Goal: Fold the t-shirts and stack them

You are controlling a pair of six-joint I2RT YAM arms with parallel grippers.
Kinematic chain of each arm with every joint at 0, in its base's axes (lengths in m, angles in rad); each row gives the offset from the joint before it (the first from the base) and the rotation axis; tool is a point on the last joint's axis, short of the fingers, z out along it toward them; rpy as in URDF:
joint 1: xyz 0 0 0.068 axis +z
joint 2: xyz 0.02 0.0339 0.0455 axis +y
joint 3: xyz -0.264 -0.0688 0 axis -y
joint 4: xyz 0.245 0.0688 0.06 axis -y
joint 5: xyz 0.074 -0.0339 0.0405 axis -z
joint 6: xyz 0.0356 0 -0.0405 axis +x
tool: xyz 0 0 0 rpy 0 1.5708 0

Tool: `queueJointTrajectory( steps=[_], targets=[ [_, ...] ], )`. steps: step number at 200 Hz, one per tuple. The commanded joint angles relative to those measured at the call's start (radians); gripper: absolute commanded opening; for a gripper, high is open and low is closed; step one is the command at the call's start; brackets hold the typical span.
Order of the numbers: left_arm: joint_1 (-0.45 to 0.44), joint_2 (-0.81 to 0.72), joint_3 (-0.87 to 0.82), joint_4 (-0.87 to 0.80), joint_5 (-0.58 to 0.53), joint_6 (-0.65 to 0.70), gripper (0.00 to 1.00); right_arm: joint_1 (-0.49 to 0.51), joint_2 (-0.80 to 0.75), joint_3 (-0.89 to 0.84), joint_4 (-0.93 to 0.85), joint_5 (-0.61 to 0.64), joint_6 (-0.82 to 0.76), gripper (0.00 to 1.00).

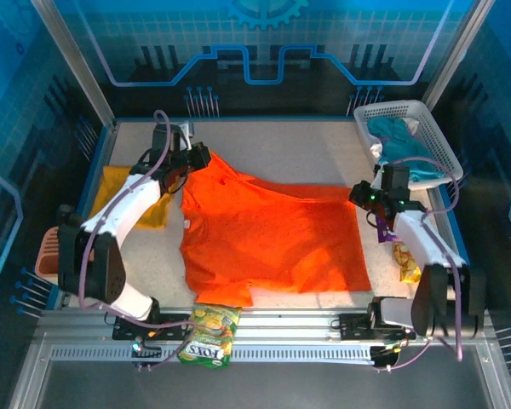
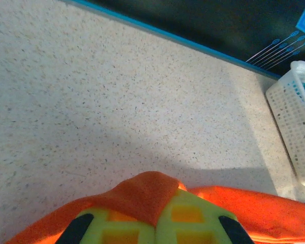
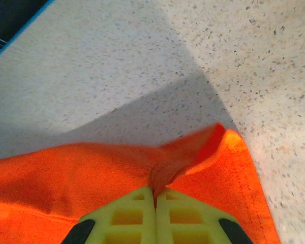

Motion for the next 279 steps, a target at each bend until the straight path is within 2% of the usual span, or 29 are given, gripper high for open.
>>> queueJointTrajectory(
  steps=[1, 35, 66, 92, 127, 158, 205, 279],
  targets=[
    [0.018, 0.081, 0.02, 0.151, 0.043, -0.04, 0.0, 0.011, 0.118, 0.054, 0.2, -0.03, -0.023, 0.0],
    [0.044, 0.19, 0.115, 0.173, 0.074, -0.063, 0.0, -0.01, 0.288, 0.178, 0.2, -0.049, -0.041, 0.0],
    [0.068, 0.209, 0.155, 0.143, 0.117, -0.083, 0.0, -0.037, 0.312, 0.19, 0.207, -0.09, -0.003, 0.0],
    [0.072, 0.158, 0.104, 0.106, 0.124, -0.097, 0.0, -0.038, 0.273, 0.176, 0.137, -0.087, 0.001, 0.0],
    [0.073, 0.062, 0.027, -0.018, 0.12, -0.157, 0.0, -0.049, 0.24, 0.197, -0.075, -0.104, -0.008, 0.0],
    [0.073, 0.008, -0.02, -0.152, 0.184, -0.202, 0.0, -0.051, 0.226, 0.183, -0.175, -0.092, -0.054, 0.0],
    [0.073, -0.123, -0.125, -0.256, 0.189, -0.244, 0.0, -0.051, 0.183, 0.151, -0.244, -0.074, -0.071, 0.0],
    [0.107, -0.199, -0.227, -0.372, 0.234, -0.245, 0.0, -0.062, 0.188, 0.135, -0.336, -0.012, -0.103, 0.0]
  ],
)
